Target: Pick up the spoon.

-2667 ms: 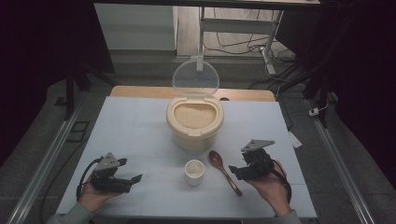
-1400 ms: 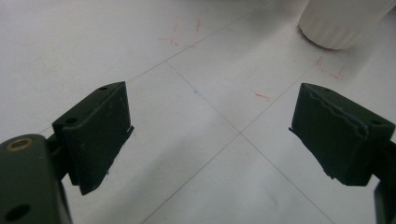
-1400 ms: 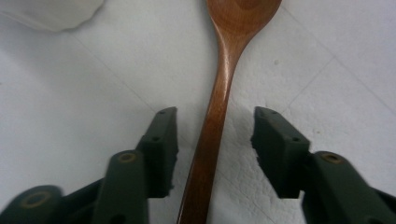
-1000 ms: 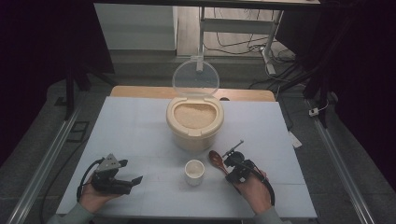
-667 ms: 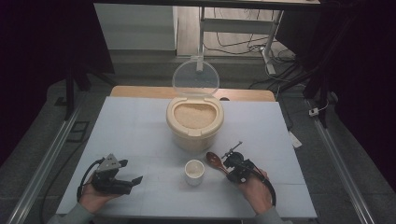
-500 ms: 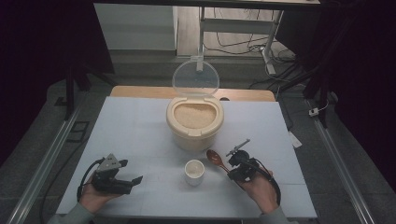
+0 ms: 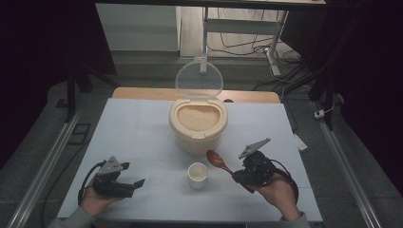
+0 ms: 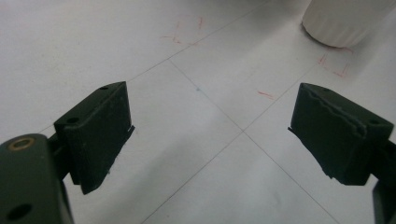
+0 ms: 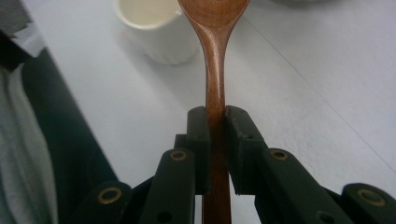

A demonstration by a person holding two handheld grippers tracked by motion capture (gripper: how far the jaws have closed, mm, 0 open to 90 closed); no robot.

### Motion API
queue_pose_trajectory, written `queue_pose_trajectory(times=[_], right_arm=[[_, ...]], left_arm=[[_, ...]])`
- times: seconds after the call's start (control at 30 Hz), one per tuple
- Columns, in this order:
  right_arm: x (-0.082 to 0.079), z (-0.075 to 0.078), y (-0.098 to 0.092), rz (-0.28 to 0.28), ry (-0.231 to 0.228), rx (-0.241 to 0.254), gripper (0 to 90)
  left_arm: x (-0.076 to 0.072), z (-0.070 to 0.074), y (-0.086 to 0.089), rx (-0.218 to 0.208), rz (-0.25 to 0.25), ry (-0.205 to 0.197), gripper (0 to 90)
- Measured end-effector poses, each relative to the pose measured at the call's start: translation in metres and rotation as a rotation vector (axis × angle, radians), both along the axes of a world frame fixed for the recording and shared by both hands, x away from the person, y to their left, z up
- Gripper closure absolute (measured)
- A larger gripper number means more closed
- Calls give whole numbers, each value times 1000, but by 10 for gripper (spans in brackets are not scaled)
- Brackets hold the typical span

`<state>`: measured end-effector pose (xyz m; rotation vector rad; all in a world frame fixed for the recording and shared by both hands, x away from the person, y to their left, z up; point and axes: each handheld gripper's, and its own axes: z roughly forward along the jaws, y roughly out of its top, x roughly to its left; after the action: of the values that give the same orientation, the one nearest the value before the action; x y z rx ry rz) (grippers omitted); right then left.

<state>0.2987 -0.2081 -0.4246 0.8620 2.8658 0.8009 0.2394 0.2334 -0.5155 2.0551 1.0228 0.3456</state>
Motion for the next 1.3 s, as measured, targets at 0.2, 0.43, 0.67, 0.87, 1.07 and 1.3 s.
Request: queue_pose_trajectory(times=[0.2,0.43,0.67,0.87,1.07,1.3], right_arm=[[-4,8,9,65,-9,27,804],[0,22,39,187,-65,3,804],[7,19,66,249,-78,5,803],[3,12,75,288,-100,-18,803],[2,9,79,312,-108,-26,803],[3,4,85,356,-125,-40,803]], left_arm=[[1,0,0,0,1,5,126],[2,-1,0,1,2,9,126],[2,-1,1,-1,5,8,127],[0,0,2,-4,6,3,127],[0,0,3,2,2,3,127],[-1,0,4,7,2,1,131]])
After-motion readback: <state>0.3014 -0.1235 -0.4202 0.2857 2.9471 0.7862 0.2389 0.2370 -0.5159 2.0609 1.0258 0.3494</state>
